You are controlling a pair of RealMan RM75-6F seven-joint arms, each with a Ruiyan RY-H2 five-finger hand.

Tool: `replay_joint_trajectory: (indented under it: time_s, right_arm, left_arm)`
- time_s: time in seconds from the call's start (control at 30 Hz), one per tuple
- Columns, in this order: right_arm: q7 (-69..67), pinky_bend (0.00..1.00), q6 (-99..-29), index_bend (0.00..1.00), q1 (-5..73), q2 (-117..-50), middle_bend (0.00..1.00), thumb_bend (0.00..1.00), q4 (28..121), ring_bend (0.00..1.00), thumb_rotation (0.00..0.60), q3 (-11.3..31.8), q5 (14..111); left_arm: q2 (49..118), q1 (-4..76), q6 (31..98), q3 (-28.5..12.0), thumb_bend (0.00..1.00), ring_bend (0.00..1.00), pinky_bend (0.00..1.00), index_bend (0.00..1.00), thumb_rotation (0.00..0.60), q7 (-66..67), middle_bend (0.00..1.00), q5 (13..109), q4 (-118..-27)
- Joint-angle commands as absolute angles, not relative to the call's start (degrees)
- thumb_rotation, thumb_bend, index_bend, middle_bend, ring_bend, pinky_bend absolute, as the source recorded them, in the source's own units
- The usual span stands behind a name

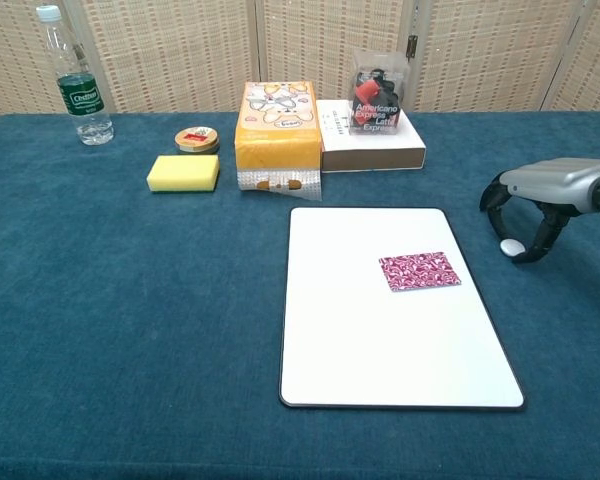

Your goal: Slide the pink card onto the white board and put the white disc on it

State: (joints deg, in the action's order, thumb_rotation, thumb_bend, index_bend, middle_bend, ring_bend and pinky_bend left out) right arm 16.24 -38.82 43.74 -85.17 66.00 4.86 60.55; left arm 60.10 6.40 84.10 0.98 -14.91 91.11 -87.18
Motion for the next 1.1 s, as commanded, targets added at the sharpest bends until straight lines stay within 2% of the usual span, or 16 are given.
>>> replay_joint_trajectory:
  time_s: [0.03, 0.23, 0.53, 0.77, 1.1]
  right_arm:
    - [16.3, 0.0, -39.06, 0.58, 43.69, -84.95, 0.2, 0.16, 66.32, 0.0, 0.6, 4.98, 60.46]
    - [16.07, 0.0, -41.79, 0.58, 42.98, -82.16, 0.2, 0.16, 70.61, 0.0, 0.6, 5.75, 61.24]
    - [17.06, 0.0, -43.32, 0.58, 43.36, -76.8, 0.2, 0.16, 82.95, 0.0, 0.6, 6.45, 62.33]
    - [22.55, 0.0, -44.59, 0.58, 44.84, -78.78, 0.2, 0.16, 86.6, 0.0, 0.6, 5.69, 61.14]
    - [27.37, 0.0, -44.26, 0.58, 47.93, -83.72, 0.2, 0.16, 84.72, 0.0, 0.6, 6.03, 55.33]
  left_arm:
    - [60.1, 6.37, 84.24, 0.99, 0.29, 0.11, 0.22, 0.0, 0.6, -15.05, 0.09, 91.2, -87.13]
    - [60.17, 6.32, 84.59, 1.13, 0.29, 0.11, 0.22, 0.0, 0.6, -14.98, 0.09, 91.68, -87.12]
    - [59.97, 6.2, 85.03, 1.02, 0.29, 0.11, 0.22, 0.0, 0.6, -15.42, 0.09, 91.62, -87.58]
    - [59.33, 5.81, 85.98, 1.18, 0.29, 0.11, 0.22, 0.0, 0.6, -17.65, 0.09, 92.08, -87.15]
    - [58.44, 5.07, 88.22, 1.68, 0.29, 0.11, 0.22, 0.0, 0.6, -21.93, 0.09, 93.71, -85.83]
